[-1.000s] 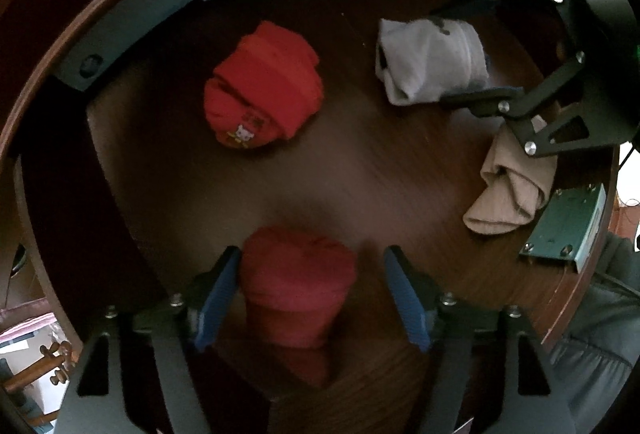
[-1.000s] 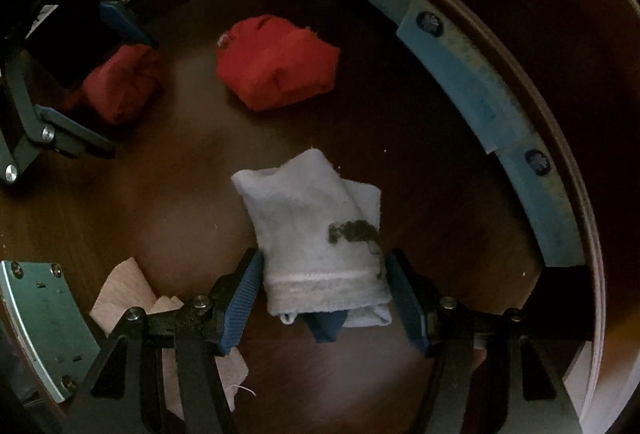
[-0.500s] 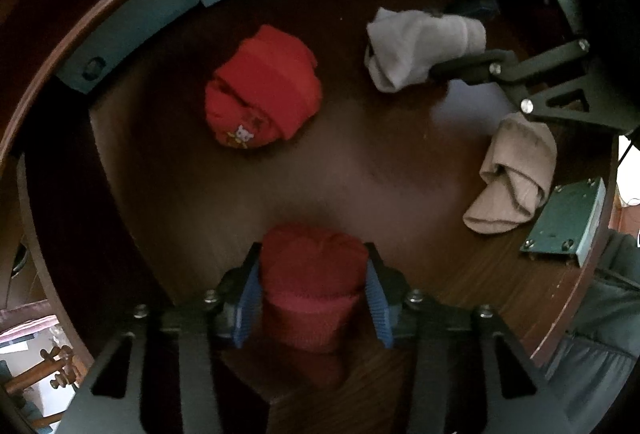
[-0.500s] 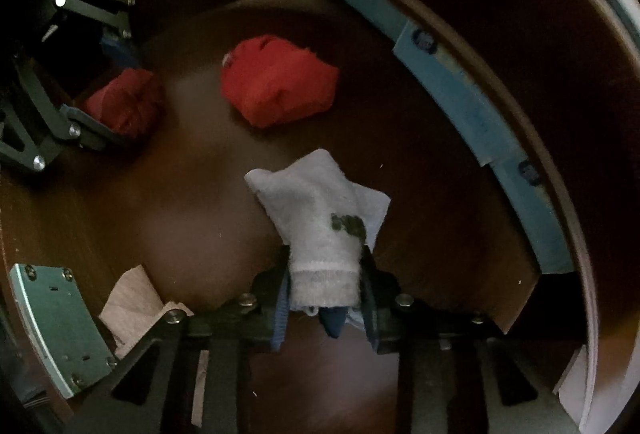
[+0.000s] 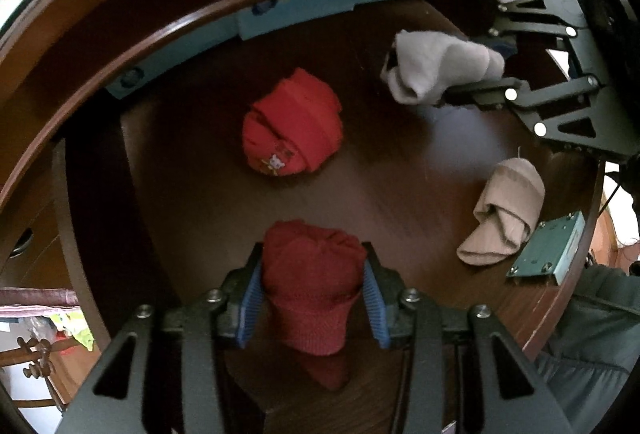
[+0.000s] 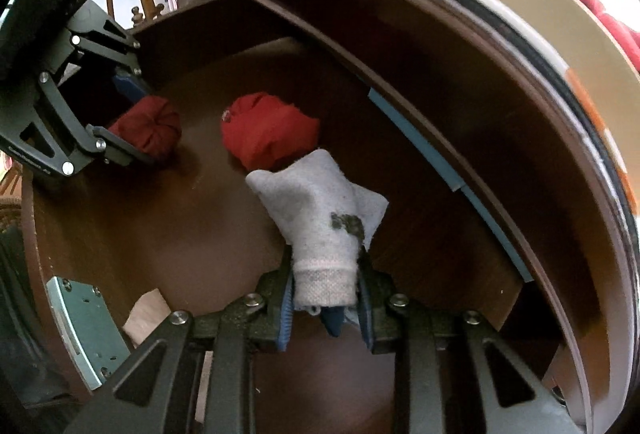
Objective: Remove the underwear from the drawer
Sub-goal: 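Lift both held socks up out of the drawer toward the tray, then carry both held socks over the cardboard tray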
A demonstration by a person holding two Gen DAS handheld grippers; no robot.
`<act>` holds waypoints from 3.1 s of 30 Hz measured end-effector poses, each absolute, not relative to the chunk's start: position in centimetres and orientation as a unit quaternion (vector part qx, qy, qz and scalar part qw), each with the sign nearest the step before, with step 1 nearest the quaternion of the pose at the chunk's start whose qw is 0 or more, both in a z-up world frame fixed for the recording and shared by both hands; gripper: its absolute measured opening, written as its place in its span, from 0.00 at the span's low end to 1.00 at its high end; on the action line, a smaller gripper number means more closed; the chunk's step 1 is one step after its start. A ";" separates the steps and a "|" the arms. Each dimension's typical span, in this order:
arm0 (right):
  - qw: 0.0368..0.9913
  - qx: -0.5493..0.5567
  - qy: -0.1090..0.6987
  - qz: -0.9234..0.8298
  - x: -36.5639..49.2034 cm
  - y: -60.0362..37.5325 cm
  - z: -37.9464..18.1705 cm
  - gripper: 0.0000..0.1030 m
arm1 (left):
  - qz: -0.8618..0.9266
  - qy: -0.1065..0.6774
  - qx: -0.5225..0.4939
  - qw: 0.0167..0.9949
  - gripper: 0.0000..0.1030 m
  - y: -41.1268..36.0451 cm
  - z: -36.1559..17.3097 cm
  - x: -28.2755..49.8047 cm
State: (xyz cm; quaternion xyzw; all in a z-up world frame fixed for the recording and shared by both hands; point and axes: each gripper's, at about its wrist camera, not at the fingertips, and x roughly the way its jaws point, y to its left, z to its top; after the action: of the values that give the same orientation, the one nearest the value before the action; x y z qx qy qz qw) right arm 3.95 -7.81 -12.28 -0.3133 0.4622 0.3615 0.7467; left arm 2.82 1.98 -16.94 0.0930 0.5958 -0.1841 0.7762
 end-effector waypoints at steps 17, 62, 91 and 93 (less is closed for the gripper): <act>0.790 -0.268 0.414 0.365 1.1 -10.0 -8.7 0.27 | -0.143 0.521 0.060 0.839 0.41 2.6 -13.6 -0.8; 0.884 -0.141 0.322 0.308 -4.3 -20.9 -1.0 0.27 | -0.067 0.370 0.051 0.925 0.41 0.7 -4.9 -4.7; 0.920 -0.100 0.234 0.299 -7.4 -21.7 4.1 0.27 | -0.048 0.272 0.037 0.960 0.41 0.5 0.4 -6.7; 0.922 -0.095 0.229 0.298 -7.4 -21.8 4.3 0.27 | -0.047 0.267 0.035 0.962 0.41 0.6 0.6 -6.8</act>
State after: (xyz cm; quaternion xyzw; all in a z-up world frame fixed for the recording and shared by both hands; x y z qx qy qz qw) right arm -7.38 -21.81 4.27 -0.0955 0.2294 0.2977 0.9218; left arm -6.76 0.59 0.57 0.0351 0.2669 -0.0472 0.9619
